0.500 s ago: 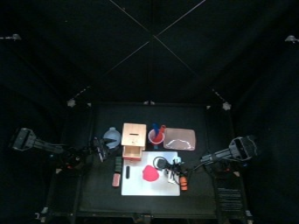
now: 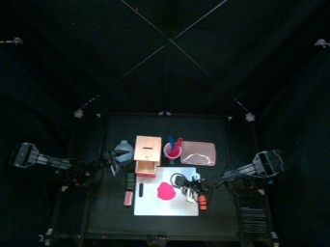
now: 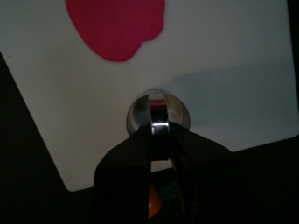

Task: Get the cutter from the drawer then cut the dough then place the extra dough in the bowl
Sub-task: Shut the drawer

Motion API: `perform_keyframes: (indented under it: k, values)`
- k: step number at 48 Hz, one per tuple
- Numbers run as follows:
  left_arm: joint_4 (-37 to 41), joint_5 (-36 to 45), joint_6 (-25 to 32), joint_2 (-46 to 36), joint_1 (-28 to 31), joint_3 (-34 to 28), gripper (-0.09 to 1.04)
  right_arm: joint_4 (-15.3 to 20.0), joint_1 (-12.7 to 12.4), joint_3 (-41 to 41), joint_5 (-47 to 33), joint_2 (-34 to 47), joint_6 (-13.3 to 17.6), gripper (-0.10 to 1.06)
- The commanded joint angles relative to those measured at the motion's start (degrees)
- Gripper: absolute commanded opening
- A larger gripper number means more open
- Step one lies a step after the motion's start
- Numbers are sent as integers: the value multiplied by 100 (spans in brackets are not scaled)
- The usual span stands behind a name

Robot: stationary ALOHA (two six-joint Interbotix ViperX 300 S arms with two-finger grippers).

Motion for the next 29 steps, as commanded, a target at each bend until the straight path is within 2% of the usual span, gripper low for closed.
perform_keyframes:
  k: [1,5,10,20,29]
  values:
    - [26,-18,18,0,79,-237,87,26,-9,-44,-105,-167,0,69]
    - [70,18,9,0,97,-264,87,53,9,-53,-123,-185,0,79]
    - [70,44,0,0,105,-272,87,9,18,-70,-141,-211,0,87]
    - [88,114,26,0,167,-360,87,-193,18,-316,-158,-229,0,87]
    - [211,817,26,0,765,-721,85,-791,-18,-677,-396,-229,-18,86]
